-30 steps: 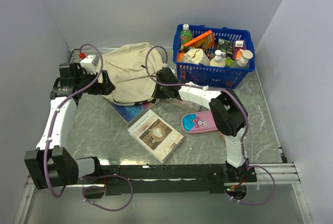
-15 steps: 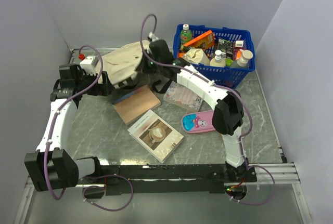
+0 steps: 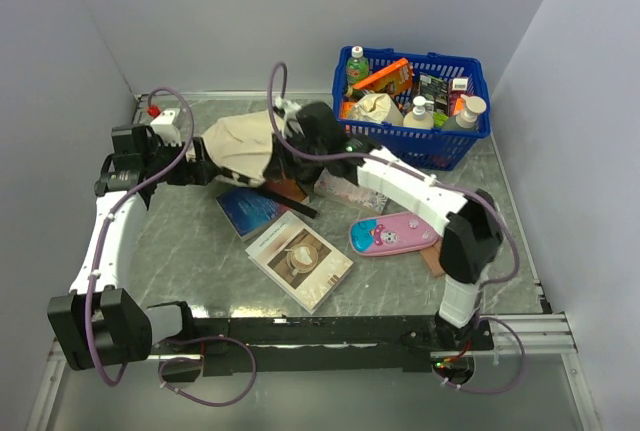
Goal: Pack the student bag
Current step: Adjust the student bag at the center of the board.
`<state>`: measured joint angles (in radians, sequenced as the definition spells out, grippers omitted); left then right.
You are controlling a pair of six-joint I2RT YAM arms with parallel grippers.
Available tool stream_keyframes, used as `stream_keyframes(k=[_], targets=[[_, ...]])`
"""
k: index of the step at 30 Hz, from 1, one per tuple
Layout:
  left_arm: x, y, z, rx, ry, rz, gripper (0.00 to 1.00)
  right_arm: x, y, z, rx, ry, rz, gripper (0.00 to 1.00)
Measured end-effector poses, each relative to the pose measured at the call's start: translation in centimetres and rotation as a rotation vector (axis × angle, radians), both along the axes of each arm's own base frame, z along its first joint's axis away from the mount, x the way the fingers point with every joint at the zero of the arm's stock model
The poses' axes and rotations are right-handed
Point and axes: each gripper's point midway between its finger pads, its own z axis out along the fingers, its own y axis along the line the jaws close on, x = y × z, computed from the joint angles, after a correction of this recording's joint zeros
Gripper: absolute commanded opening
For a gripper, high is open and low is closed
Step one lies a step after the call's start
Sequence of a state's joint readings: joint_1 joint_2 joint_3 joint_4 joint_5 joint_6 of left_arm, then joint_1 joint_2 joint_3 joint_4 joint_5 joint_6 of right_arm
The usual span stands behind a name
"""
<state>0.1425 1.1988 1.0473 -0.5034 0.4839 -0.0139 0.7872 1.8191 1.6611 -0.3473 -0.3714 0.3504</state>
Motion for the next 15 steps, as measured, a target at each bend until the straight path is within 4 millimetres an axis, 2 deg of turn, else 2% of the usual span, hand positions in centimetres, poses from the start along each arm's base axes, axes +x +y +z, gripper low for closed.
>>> stream_keyframes(k=[4,6,8,11,14,15], targets=[[0.4,0.1,0.6,0.0,-0.035,0.009,0.98,-4.8,-3.4,-2.4,-0.048,0.044,0.067,0.0],[0.8,0.3,0.9,0.003,-0.057,0.013,0.96,-7.9,-5.1,-2.9,-0.058,0.071,0.115,0.0],[1.0,0.2,1.1,0.0,-0.067,0.003,0.96,-9.9,-6.2,-3.1,-0.052,0.079,0.149,0.0],[1.0,-0.6,0.9,-0.001,-0.074,-0.052,0.97,-12.0,-7.8,-4.4,-0.054,0.089,0.16,0.0],[1.0,-2.0,-0.1,0.032,-0.066,-0.13,0.96,-13.3,-9.5,-7.4,-0.091,0.136,0.139,0.0],[1.0,-3.1,-0.6,0.05,-0.063,-0.177,0.97,-13.7,-10.0,-9.0,-0.117,0.163,0.126,0.0]])
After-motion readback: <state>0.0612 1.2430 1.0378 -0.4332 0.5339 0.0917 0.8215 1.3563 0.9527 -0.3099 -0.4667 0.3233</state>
